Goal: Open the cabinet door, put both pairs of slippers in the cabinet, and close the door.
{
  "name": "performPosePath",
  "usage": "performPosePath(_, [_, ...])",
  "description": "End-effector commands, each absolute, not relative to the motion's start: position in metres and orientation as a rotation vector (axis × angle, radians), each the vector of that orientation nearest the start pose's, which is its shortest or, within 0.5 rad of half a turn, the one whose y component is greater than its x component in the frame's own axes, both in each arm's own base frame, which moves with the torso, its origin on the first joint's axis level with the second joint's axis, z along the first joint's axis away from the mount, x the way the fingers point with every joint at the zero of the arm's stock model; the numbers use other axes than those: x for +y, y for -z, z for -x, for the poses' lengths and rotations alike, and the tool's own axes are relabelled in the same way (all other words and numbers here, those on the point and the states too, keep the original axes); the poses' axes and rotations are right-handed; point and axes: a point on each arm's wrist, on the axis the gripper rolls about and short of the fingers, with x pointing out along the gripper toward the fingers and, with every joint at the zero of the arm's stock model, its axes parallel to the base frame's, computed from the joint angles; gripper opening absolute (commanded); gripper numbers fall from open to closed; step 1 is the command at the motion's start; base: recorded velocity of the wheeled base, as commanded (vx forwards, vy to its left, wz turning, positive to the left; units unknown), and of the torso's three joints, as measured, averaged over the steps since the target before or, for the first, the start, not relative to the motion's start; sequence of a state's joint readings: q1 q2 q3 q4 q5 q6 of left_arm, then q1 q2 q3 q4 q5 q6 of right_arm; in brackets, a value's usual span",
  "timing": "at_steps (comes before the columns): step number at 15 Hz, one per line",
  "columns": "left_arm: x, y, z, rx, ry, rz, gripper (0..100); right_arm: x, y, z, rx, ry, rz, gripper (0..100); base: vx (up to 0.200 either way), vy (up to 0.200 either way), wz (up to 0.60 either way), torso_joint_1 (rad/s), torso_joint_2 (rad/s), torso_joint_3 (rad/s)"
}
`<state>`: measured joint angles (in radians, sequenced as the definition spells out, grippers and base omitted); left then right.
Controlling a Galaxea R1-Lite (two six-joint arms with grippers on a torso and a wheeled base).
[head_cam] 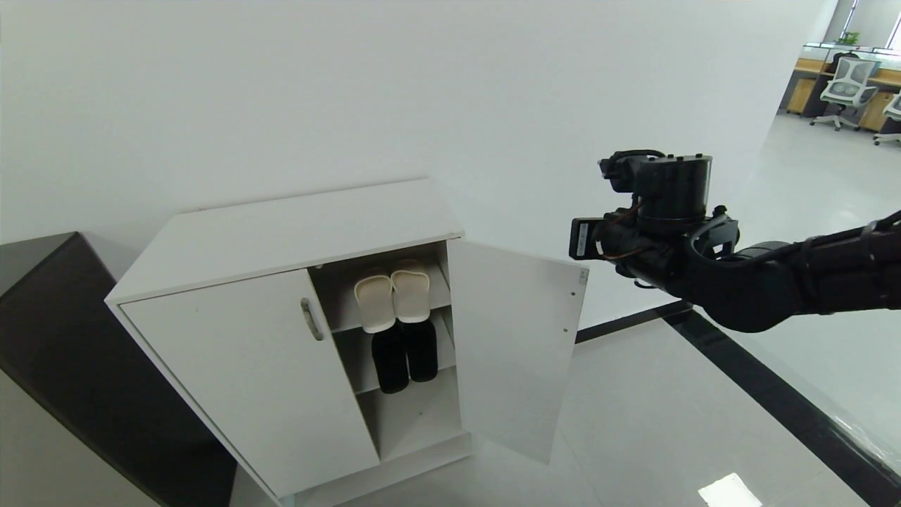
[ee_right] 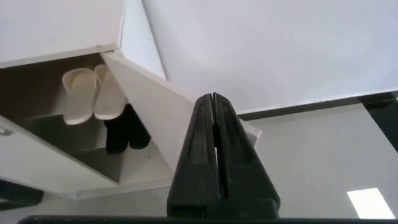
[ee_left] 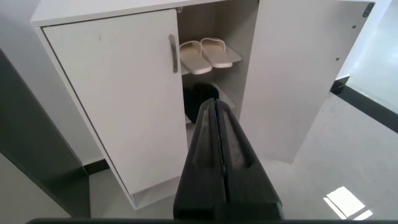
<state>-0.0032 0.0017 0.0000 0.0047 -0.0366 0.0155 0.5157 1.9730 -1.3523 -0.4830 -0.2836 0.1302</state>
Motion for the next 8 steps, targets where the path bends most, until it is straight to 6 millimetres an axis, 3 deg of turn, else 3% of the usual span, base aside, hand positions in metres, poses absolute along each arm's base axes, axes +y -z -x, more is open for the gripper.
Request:
performPosePath(1, [-0.001, -0.075, 0.023, 0.006, 0.04, -0.015, 0, 0.194, -0.197, -0.385, 0.175, -0.2, -0.066, 0, 0.0, 0.0, 0.0, 0.0, 0.0, 0.0])
performPosePath(8, [-0.001, -0.075, 0.023, 0.006, 0.04, -0.017, 0, 0.193, -0.161, -0.428, 0.205, -0.154, -0.058, 0, 0.0, 0.0, 0.0, 0.0, 0.0, 0.0])
